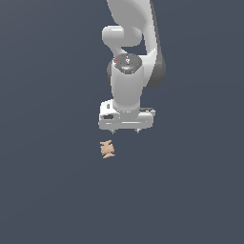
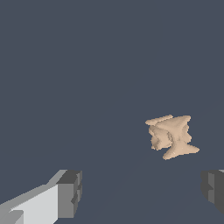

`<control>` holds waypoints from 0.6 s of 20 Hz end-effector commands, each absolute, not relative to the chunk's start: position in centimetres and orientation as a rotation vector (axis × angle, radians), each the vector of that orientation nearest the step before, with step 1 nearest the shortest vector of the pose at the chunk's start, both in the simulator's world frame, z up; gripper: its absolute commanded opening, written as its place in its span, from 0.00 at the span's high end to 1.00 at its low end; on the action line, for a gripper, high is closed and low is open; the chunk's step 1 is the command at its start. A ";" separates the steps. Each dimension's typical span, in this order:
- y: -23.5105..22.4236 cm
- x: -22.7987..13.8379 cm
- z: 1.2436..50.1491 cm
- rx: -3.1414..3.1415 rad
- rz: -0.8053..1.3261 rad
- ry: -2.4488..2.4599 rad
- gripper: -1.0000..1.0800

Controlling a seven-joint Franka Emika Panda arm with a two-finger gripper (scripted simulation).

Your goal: Pick up the object and move it to a goal position.

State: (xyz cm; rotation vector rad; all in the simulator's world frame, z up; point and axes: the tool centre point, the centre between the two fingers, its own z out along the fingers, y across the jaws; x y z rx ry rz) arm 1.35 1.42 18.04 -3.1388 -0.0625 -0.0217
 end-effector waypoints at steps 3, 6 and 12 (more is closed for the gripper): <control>1.2 1.3 18.1 -3.140 -0.023 -0.061 0.04; 0.3 1.3 18.4 -3.148 -0.030 -0.051 0.04; -1.4 1.3 19.0 -3.161 -0.043 -0.034 0.04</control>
